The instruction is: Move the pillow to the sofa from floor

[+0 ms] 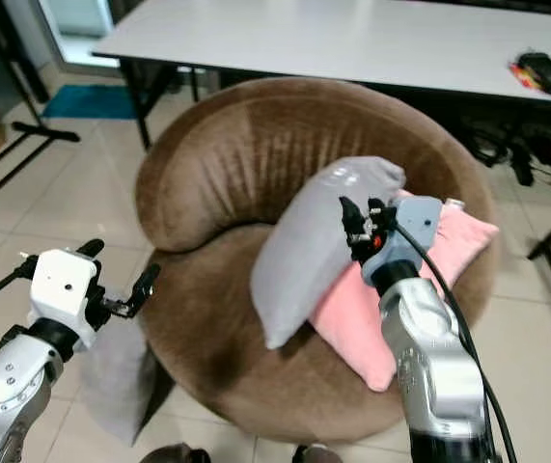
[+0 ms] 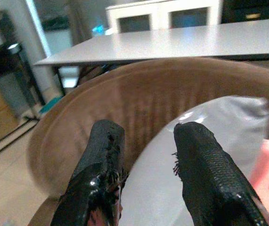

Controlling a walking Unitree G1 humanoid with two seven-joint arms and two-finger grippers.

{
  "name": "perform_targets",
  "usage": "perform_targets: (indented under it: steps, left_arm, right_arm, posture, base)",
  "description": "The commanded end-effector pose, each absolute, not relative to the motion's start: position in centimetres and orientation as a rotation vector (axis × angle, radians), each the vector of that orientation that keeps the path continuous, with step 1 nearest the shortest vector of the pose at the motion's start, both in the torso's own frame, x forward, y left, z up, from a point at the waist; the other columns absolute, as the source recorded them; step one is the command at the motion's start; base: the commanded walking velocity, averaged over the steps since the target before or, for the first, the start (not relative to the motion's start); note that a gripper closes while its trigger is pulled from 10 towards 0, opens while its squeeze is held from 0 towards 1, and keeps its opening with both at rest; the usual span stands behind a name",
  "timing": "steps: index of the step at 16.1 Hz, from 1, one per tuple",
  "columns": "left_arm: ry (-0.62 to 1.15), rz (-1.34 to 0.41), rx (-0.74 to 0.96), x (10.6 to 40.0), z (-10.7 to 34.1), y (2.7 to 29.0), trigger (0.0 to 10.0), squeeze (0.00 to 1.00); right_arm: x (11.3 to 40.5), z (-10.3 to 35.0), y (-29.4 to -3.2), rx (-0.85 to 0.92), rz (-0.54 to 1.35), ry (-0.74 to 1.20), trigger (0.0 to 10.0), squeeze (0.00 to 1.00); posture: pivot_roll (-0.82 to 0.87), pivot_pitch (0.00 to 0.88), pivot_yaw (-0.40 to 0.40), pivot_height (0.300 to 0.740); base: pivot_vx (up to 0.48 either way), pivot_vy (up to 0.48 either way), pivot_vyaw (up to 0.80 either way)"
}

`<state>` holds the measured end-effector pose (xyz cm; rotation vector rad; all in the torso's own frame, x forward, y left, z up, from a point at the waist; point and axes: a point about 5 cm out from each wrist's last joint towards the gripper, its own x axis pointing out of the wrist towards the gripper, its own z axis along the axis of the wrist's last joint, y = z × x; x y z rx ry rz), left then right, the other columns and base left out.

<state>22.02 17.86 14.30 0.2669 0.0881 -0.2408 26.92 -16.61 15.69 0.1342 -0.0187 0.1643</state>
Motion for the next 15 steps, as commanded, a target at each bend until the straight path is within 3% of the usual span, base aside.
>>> perform_targets:
  steps: [1, 5, 10, 15]
  left_arm:
    - [0.07, -0.223, 0.277, 21.9, 14.7, 18.0, 10.0, 0.0]
    - [0.068, -0.225, 0.283, 22.0, 14.8, 18.2, 10.0, 0.0]
    - [0.065, -0.231, 0.284, 22.3, 14.8, 18.0, 10.0, 0.0]
    - [0.063, -0.228, 0.282, 22.4, 14.9, 18.1, 10.0, 0.0]
  right_arm:
    - [26.1, 15.0, -16.4, 0.101, 0.158, 0.026, 10.0, 0.0]
    - [25.6, 15.1, -15.1, 0.085, 0.186, 0.081, 10.0, 0.0]
    - [25.5, 14.8, -15.6, 0.167, 0.162, 0.113, 10.0, 0.0]
    - [25.6, 14.9, -15.5, 0.138, 0.169, 0.119, 10.0, 0.0]
  posture:
    - [-0.04, 0.132, 0.001, 0.74]
    - [-0.04, 0.126, 0.009, 0.74]
    - [-0.03, 0.121, 0.014, 0.74]
    - [-0.03, 0.115, 0.014, 0.74]
  base:
    - [0.0, 0.27, 0.0]
    - [0.0, 0.269, 0.0]
    - [0.0, 0.263, 0.0]
    - [0.0, 0.251, 0.0]
